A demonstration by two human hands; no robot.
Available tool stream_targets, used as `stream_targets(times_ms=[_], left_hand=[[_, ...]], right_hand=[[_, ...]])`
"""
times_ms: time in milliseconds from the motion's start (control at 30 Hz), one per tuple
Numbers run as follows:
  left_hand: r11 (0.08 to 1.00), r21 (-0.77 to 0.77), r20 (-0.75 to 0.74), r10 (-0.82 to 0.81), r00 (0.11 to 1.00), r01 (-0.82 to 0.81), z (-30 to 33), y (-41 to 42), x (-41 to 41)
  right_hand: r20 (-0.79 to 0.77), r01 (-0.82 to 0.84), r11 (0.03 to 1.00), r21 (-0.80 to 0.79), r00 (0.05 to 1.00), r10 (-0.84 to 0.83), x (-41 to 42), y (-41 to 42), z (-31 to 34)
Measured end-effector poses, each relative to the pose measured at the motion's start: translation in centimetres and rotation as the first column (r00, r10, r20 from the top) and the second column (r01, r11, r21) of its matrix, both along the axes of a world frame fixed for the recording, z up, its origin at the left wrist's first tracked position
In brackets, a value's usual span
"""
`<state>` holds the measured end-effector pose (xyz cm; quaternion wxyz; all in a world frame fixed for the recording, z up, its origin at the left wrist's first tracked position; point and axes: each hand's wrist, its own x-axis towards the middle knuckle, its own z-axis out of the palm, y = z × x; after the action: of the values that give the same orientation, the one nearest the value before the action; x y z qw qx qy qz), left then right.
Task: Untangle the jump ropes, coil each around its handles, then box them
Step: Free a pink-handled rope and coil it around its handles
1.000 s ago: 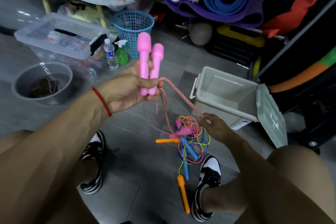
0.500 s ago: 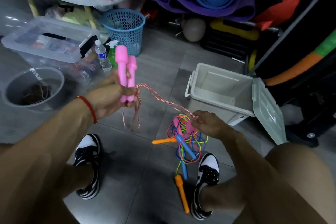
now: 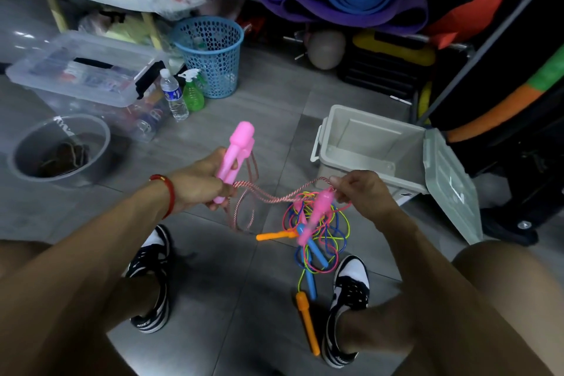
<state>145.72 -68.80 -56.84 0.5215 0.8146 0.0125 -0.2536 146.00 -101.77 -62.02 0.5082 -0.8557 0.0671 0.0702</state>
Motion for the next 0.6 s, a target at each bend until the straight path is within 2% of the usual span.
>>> stream_targets(times_ms=[67, 100, 233, 367, 433, 533, 600], left_hand=[[0.998, 0.039, -0.009, -0.054, 0.998, 0.055, 0.0, 0.0, -0.2], [0.996, 0.049, -0.016, -0.078, 0.997, 0.079, 0.0, 0.0, -0.2], [0.994, 0.049, -0.013, -0.101, 0.995, 0.102, -0.1, 0.1, -0.2], [0.985, 0.146, -0.021, -0.094, 0.995, 0.097, 0.3, 1.2, 0.2], [0.965, 0.249, -0.041, -0.075, 0.996, 0.083, 0.4, 2.1, 0.5], [0.925, 0.37, -0.066, -0.062, 0.996, 0.082, 0.1, 3.0, 0.7], [0.924, 0.375, -0.049, -0.063, 0.997, 0.077, -0.2, 3.1, 0.7]], right_hand=[[-0.055, 0.017, 0.965, 0.261, 0.998, -0.003, -0.4, 0.4, 0.2], [-0.075, 0.036, 0.946, 0.322, 0.997, -0.012, -0.6, 0.5, 0.1], [-0.079, 0.155, 0.953, 0.259, 0.987, -0.139, -0.4, 0.6, -1.0], [-0.122, 0.334, 0.882, 0.333, 0.943, -0.311, -0.3, 0.6, -0.9], [-0.198, 0.47, 0.803, 0.366, 0.883, -0.426, -0.1, 0.2, -1.0], [-0.377, 0.664, 0.617, 0.422, 0.747, -0.547, 0.4, -0.9, -1.2], [-0.414, 0.689, 0.576, 0.439, 0.724, -0.551, 0.4, -1.2, -1.2]])
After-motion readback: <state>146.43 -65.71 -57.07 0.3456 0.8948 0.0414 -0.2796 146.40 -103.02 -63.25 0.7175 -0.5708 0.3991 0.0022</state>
